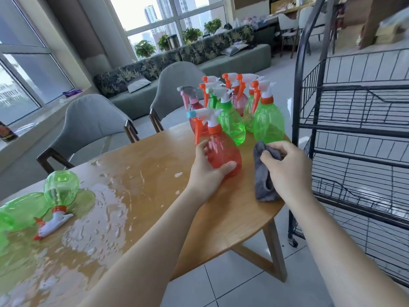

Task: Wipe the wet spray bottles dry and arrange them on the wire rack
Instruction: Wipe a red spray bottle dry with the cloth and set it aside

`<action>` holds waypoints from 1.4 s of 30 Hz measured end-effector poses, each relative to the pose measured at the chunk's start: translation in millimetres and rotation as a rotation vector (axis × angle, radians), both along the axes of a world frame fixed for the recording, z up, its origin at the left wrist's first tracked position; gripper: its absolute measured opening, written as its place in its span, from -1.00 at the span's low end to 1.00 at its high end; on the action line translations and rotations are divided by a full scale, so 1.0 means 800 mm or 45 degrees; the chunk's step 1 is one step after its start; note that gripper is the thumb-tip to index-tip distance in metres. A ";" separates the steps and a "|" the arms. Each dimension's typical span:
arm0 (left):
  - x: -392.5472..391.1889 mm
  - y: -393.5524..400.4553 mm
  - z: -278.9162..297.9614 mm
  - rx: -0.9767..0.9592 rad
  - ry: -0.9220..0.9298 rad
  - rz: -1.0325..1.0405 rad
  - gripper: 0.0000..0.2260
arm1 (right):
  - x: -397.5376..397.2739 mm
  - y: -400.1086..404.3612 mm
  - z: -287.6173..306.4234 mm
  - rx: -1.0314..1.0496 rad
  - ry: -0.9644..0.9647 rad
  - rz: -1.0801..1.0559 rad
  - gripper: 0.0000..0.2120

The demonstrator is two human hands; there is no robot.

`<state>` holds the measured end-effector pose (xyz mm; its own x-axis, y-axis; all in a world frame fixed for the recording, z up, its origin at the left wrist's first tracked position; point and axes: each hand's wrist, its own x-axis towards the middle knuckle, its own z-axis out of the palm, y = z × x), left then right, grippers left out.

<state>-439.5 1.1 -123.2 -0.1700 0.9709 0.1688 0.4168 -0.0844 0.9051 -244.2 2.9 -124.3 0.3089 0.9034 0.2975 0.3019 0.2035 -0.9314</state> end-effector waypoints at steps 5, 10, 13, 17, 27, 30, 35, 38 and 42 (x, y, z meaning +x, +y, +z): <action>0.024 0.044 -0.006 -0.004 0.009 0.003 -0.11 | 0.018 0.003 -0.002 -0.019 0.044 -0.048 -0.86; 0.039 0.056 -0.002 -0.027 0.025 -0.002 -0.05 | 0.029 0.004 -0.005 -0.041 0.081 -0.072 -0.88; 0.045 0.055 0.006 -0.037 0.057 0.021 -0.04 | 0.031 0.000 -0.007 -0.045 0.106 -0.073 -0.89; 0.042 0.039 0.016 -0.065 0.093 0.050 0.05 | 0.029 -0.015 -0.008 -0.085 0.172 -0.032 -0.88; -0.101 -0.141 0.016 0.005 0.092 0.362 -0.16 | -0.078 -0.087 0.009 -0.080 0.191 0.484 -0.92; -0.168 -0.201 0.015 0.036 0.092 0.539 -0.20 | -0.136 -0.118 0.009 -0.106 0.162 0.696 -0.93; -0.279 -0.273 0.021 0.032 0.200 0.774 -0.30 | -0.220 -0.161 0.012 -0.168 0.210 0.969 -0.94; -0.341 -0.287 0.020 -0.053 0.353 0.832 -0.37 | -0.264 -0.173 0.010 -0.165 0.149 1.038 -0.94; -0.403 -0.275 0.020 -0.171 0.608 0.724 -0.50 | -0.305 -0.180 0.010 -0.199 0.090 1.132 -0.97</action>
<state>-761.8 -218.6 -107.2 -0.5889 0.7728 0.2366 0.7130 0.3590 0.6022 -487.9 -141.3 -116.5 -0.5096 0.8457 0.1583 0.0345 0.2039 -0.9784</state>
